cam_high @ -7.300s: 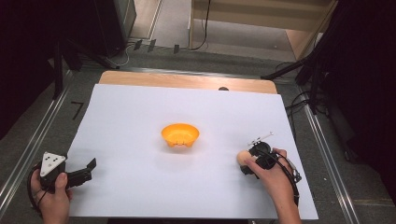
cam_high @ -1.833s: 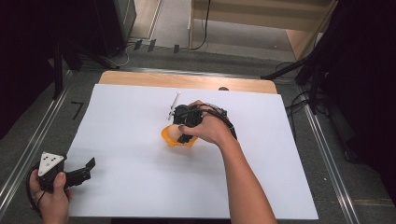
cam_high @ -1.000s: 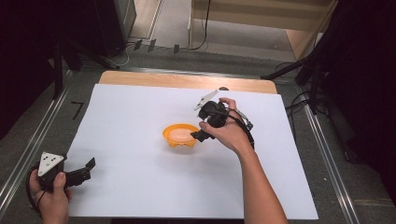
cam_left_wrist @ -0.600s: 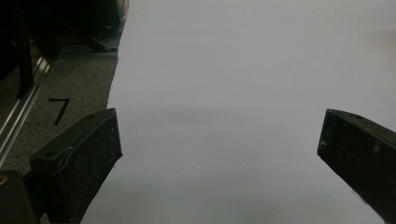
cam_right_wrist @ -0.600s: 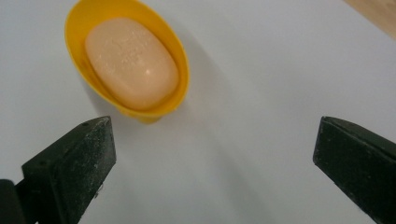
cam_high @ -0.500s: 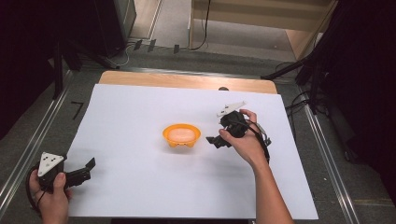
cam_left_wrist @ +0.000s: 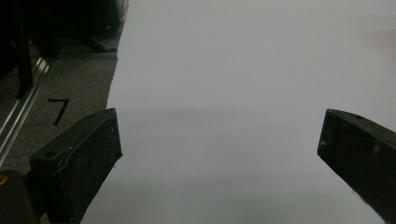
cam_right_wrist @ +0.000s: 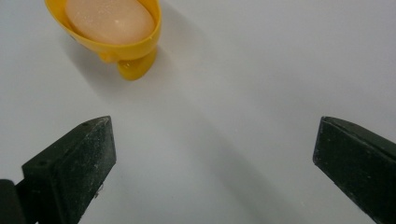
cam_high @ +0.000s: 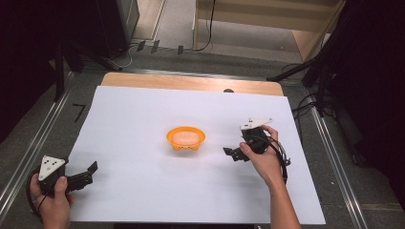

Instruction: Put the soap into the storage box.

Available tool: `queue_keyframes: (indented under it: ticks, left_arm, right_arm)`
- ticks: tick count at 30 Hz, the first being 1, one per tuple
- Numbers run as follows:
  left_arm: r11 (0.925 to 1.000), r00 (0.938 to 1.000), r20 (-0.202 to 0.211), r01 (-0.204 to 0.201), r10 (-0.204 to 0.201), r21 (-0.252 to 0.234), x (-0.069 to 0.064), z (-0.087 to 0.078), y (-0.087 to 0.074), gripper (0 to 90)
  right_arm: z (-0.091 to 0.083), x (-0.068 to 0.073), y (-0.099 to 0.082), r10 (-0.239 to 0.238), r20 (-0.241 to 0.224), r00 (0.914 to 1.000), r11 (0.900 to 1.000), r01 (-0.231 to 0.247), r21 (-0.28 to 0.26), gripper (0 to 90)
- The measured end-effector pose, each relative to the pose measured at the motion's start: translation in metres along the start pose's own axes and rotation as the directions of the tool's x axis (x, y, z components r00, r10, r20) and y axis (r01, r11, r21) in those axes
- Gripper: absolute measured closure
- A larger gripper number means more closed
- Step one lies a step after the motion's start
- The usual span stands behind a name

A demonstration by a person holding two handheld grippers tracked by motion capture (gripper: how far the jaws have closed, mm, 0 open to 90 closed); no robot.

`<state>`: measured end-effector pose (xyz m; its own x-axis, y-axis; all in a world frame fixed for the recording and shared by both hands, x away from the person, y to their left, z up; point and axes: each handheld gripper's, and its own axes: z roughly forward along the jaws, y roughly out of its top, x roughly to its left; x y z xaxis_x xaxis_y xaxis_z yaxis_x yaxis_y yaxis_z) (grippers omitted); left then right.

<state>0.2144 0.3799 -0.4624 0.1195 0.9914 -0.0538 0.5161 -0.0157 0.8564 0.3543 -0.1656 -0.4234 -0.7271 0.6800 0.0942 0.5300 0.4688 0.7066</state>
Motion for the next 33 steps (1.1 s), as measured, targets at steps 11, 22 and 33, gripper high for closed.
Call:
queue_keyframes:
  ticks: [11, 22, 33]
  left_arm:
    - [1.0000, 1.0000, -0.003, -0.004, 0.004, -0.006, 0.000, -0.001, 0.000, 0.0]
    - [1.0000, 1.0000, -0.004, -0.005, 0.005, -0.007, 0.000, -0.001, 0.000, 0.0]
    - [0.9999, 0.9999, -0.011, -0.011, 0.011, -0.007, -0.002, -0.001, 0.000, 0.0]
  right_arm:
    - [-0.021, -0.011, -0.042, 0.084, 0.022, 0.9962, 0.9959, -0.083, -0.034, 0.0]
    - [-0.047, -0.016, -0.077, 0.150, 0.057, 0.9870, 0.9844, -0.144, -0.101, 0.0]
    - [-0.068, -0.021, -0.107, 0.199, 0.084, 0.9765, 0.9722, -0.185, -0.143, 0.0]
